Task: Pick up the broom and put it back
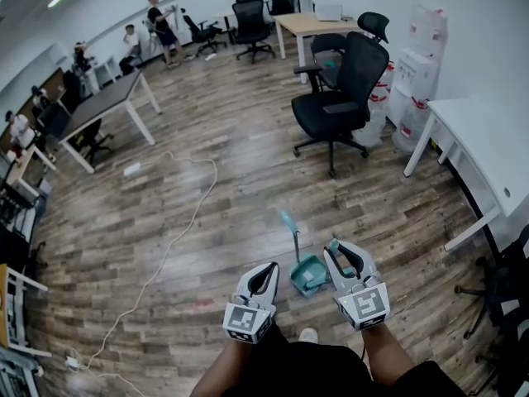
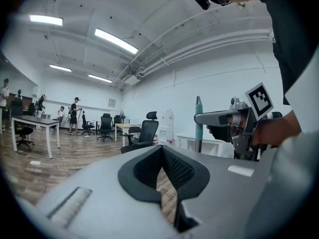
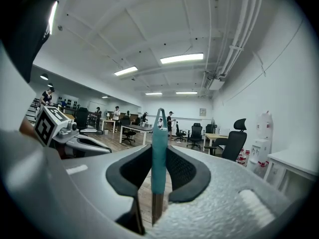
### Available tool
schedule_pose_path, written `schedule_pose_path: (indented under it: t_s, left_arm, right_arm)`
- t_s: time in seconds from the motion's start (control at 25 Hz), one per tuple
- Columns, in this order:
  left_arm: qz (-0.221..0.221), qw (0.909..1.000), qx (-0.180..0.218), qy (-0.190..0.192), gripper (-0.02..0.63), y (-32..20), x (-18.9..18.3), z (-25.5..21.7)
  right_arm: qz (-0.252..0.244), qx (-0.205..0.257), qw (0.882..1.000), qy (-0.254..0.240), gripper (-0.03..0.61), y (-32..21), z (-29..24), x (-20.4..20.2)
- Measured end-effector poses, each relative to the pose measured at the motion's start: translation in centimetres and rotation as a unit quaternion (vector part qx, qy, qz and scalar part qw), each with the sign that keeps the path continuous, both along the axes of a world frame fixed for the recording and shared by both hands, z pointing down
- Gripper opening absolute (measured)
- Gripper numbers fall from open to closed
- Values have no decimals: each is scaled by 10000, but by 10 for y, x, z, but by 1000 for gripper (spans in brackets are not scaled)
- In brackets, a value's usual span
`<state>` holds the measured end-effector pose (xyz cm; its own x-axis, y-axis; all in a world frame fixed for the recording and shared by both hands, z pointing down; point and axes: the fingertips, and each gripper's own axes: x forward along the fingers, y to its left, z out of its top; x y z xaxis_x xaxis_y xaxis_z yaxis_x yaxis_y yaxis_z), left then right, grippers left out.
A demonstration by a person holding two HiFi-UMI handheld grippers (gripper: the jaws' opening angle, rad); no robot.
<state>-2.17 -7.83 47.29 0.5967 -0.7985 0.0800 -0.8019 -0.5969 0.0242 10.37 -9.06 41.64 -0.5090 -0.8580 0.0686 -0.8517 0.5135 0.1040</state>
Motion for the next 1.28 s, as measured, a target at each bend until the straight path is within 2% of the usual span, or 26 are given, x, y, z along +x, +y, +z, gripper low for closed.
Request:
schedule_pose_path:
  t_s: [0.24,0.4,0.6,0.88,1.28]
  left_arm:
    - [12,9995,-195,267,17,2,-4,10]
    - [4,9993,-285,262,17,2,-6,16]
    - [-49,9982,-510,325,17,1,-12,29]
    - [-173,9962,-814,264,17,3,-14,46]
    - [-214,9941,-1054,132,17,9,-20,70]
  right_arm:
    - [120,-177,9995,214,91,3,14,3]
    - [77,-258,9989,392,92,5,27,-1]
    - [208,-730,9958,509,92,6,56,4]
    - [235,-1103,9917,622,92,8,96,16]
    - [158,-1350,9866,904,92,11,149,17]
